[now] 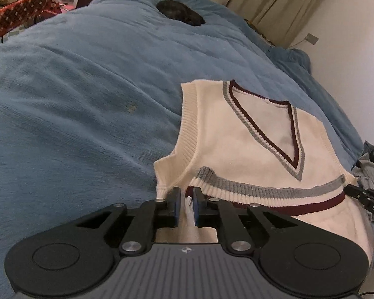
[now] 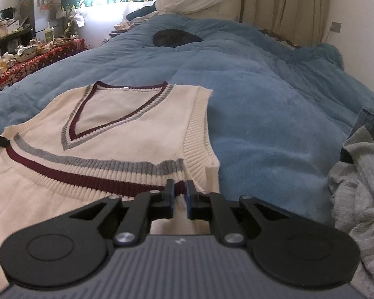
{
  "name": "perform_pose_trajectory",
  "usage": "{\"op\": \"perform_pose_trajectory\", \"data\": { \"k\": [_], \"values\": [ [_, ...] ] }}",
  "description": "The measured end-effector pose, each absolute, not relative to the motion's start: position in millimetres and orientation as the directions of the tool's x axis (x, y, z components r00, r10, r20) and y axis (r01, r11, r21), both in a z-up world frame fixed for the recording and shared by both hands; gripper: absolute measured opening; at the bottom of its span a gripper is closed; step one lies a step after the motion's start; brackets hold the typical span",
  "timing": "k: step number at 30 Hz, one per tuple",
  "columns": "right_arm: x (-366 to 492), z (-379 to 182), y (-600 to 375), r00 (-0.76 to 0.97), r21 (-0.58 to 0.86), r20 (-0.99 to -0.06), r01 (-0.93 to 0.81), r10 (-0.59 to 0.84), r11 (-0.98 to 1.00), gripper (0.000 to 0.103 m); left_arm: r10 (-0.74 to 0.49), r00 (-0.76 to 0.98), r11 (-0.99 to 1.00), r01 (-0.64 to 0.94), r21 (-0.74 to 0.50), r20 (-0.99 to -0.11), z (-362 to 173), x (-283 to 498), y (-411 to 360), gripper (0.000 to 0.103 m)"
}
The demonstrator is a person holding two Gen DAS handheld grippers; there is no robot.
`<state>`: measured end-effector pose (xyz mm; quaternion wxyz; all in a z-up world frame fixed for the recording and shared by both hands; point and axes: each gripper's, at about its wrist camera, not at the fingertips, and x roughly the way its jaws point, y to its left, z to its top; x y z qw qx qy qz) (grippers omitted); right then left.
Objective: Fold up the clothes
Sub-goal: 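Lower the folded hem onto the vest and open both grippers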
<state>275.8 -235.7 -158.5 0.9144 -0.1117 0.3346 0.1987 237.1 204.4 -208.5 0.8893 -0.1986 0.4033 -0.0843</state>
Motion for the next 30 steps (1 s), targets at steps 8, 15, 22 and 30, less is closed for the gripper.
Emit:
{"op": "perform_pose_trajectory", "data": {
  "k": [8,15,22,30],
  "values": [
    [217,-131,-284,0.727,0.022,-0.62,-0.361,0.296,0.932,0.027,-0.282,0.69,0.913,-0.021,-0.408,-0.667,-181,177,219,0.024],
    [160,-145,-308,0.7,0.081,-0.653,-0.313,0.288,0.946,0.035,-0.22,0.703,0.94,-0.032,-0.339,-0.676,-188,134,202,0.032],
    [138,-163,-327,0.696,0.16,-0.655,-0.254,0.295,0.954,0.036,-0.209,0.717,0.938,-0.045,-0.343,-0.665,-192,111,209,0.032],
    [132,-168,-329,0.691,0.213,-0.652,-0.229,0.312,0.95,0.036,-0.204,0.729,0.918,-0.09,-0.387,-0.654,-192,84,215,0.032]
  ]
}}
